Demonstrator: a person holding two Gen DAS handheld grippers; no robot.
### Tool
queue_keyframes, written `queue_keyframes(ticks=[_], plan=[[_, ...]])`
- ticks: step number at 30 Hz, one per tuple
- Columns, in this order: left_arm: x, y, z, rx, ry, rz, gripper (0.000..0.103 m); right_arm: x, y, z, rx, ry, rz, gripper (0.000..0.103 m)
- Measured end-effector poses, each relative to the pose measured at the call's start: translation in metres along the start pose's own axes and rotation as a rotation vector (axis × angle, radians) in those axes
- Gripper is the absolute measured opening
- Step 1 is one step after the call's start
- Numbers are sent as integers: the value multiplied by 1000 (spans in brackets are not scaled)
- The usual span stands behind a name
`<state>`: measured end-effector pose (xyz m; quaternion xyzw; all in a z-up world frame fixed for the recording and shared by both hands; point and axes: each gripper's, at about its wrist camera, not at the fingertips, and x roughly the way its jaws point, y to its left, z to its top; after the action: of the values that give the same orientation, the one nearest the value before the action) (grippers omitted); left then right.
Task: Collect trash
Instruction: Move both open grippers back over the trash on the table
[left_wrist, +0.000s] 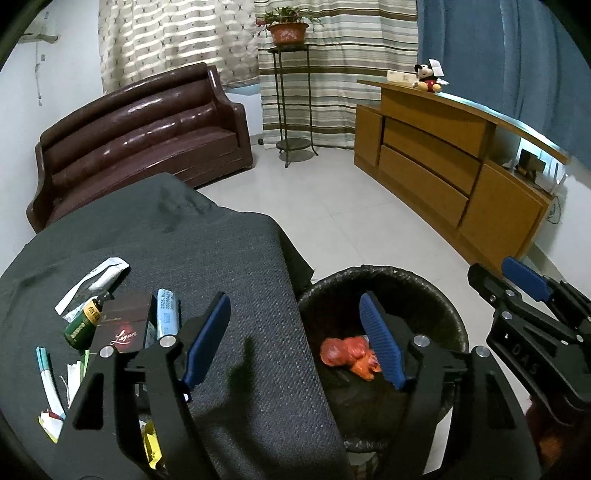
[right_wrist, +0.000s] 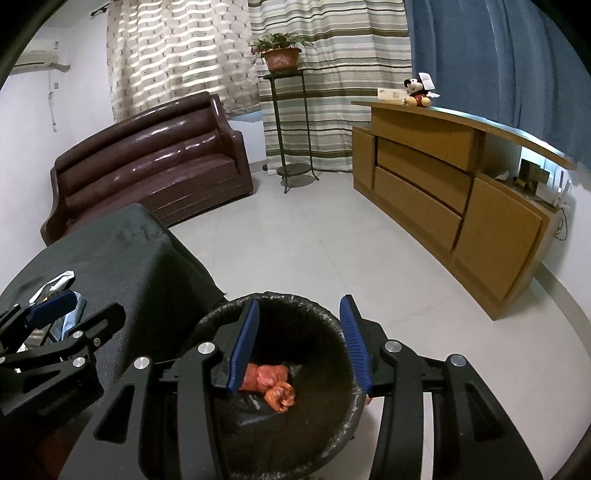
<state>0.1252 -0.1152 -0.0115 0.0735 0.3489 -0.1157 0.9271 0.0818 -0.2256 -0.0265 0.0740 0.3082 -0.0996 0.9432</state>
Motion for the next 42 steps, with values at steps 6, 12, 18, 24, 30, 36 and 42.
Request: queue_keyframes(ticks=[6, 12, 18, 24, 30, 36, 42], plan=[[-9, 3, -3, -3, -1, 6, 71, -4, 5, 0, -9, 6, 9, 46], [-28, 28, -13, -29, -1, 40, 71, -9, 20, -2, -32, 14, 36, 48], [-52, 59, -26, -65, -5, 87, 71, -20, 43, -7, -71, 15, 82, 48], [-75, 94, -43, -110, 2, 146, 71, -33, 73, -12, -114, 15, 134, 49], [-96, 135, -61, -164, 5, 205, 71, -47, 106, -21, -164, 18, 186, 51], [-109, 169, -80, -211, 8, 259, 71, -59, 140, -35, -213, 35, 238, 52], [-116, 201, -100, -262, 24, 295, 71, -70, 170, -48, -250, 46, 273, 53]])
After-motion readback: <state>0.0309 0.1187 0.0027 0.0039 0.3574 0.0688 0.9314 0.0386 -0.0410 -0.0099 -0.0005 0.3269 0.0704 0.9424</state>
